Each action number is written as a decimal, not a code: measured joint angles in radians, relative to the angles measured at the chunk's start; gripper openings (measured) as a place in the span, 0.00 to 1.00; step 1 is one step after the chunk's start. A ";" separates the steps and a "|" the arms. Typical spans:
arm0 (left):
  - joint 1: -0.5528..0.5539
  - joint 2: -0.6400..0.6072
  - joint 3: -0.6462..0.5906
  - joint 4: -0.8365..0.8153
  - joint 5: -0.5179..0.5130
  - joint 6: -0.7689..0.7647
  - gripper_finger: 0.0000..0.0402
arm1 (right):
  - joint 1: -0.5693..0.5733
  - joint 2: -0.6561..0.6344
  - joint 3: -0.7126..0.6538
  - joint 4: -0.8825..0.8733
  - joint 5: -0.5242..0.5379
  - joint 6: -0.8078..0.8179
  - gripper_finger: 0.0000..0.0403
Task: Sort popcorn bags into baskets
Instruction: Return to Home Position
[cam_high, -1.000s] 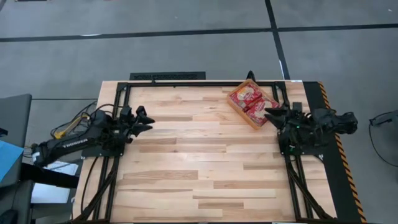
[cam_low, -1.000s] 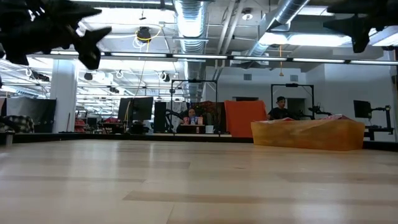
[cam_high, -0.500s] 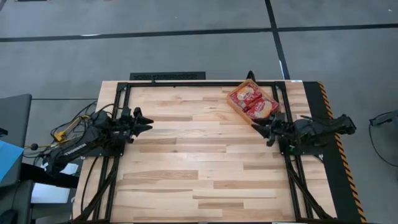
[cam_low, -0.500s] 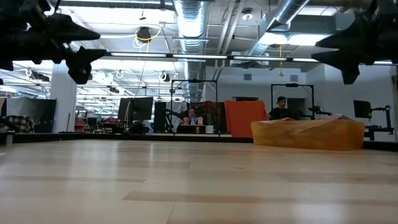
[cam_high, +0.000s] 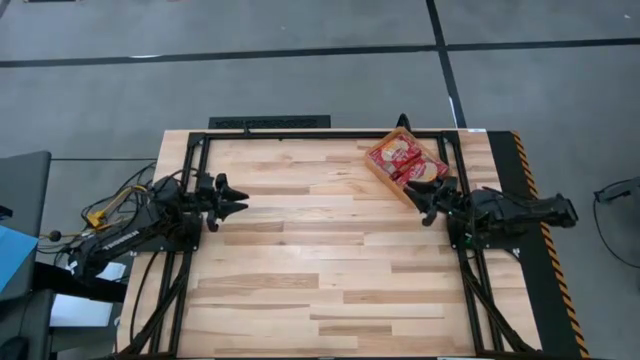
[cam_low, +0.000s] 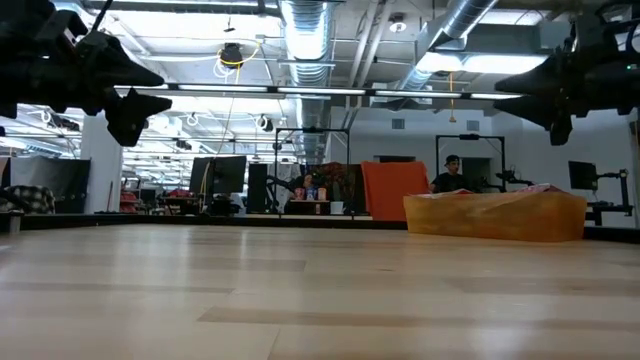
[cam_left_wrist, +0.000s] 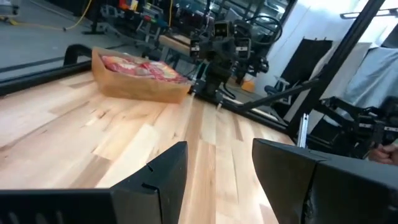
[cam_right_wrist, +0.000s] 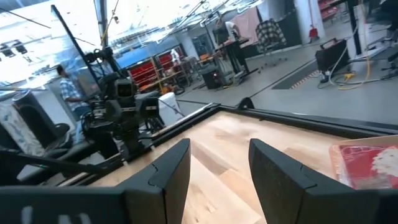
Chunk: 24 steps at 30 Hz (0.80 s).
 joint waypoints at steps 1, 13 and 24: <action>-0.003 0.000 0.000 0.000 0.001 0.003 0.42 | -0.007 0.000 0.000 -0.001 -0.001 0.000 0.46; -0.212 0.000 -0.001 -0.008 -0.121 0.009 0.42 | -0.022 0.002 -0.001 -0.010 -0.003 -0.002 0.45; -0.384 0.000 -0.001 -0.034 -0.381 0.033 0.42 | -0.022 0.002 -0.002 -0.013 -0.003 -0.002 0.48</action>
